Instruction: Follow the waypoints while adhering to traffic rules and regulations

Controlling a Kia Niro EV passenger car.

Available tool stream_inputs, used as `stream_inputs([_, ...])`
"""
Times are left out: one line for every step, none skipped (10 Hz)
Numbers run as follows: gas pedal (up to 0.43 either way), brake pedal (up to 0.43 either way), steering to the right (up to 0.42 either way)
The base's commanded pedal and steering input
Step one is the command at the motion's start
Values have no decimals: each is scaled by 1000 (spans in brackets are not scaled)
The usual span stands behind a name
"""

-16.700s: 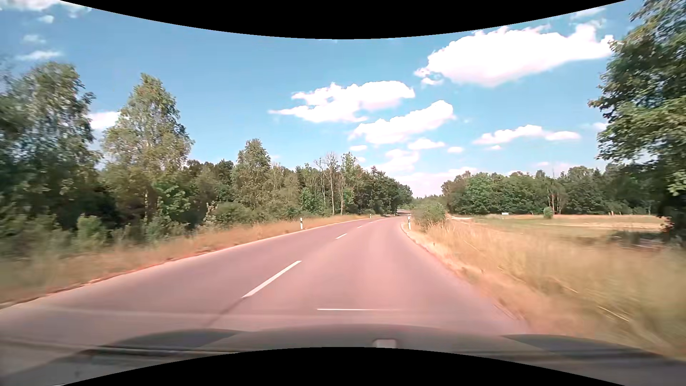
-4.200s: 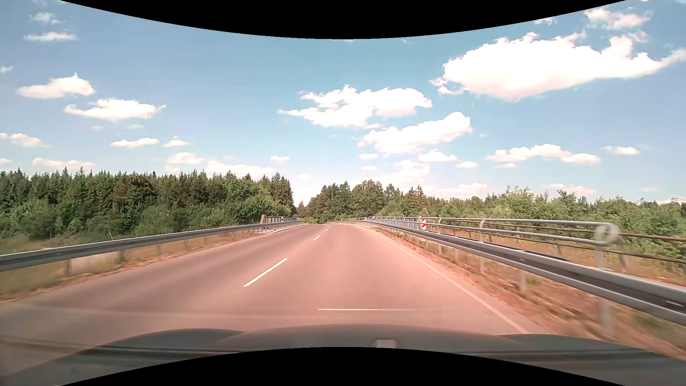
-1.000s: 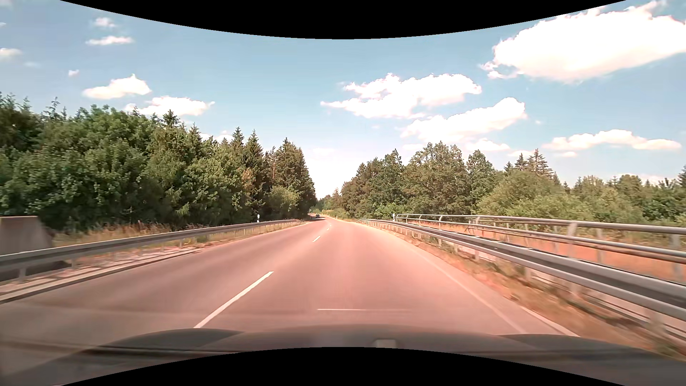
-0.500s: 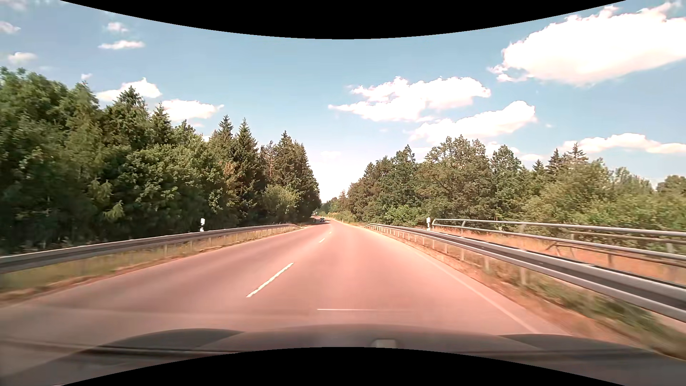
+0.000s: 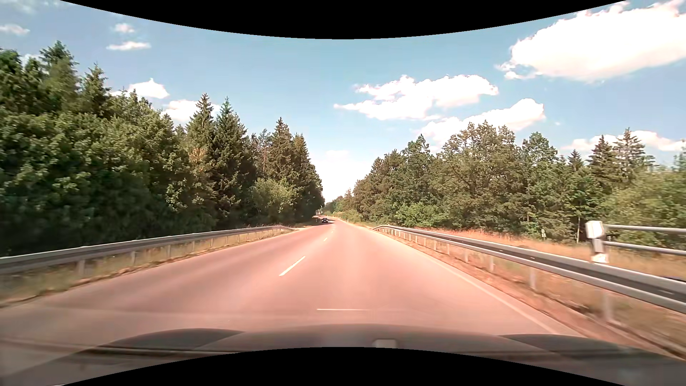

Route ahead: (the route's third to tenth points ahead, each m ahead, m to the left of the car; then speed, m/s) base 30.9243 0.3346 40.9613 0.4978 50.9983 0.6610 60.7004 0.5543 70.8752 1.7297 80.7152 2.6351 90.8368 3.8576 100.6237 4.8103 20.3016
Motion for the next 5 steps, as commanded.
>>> stream_inputs([240, 0, -11])
stream_inputs([240, 0, -11])
stream_inputs([240, 0, -11])
stream_inputs([240, 0, -11])
stream_inputs([240, 0, -11])
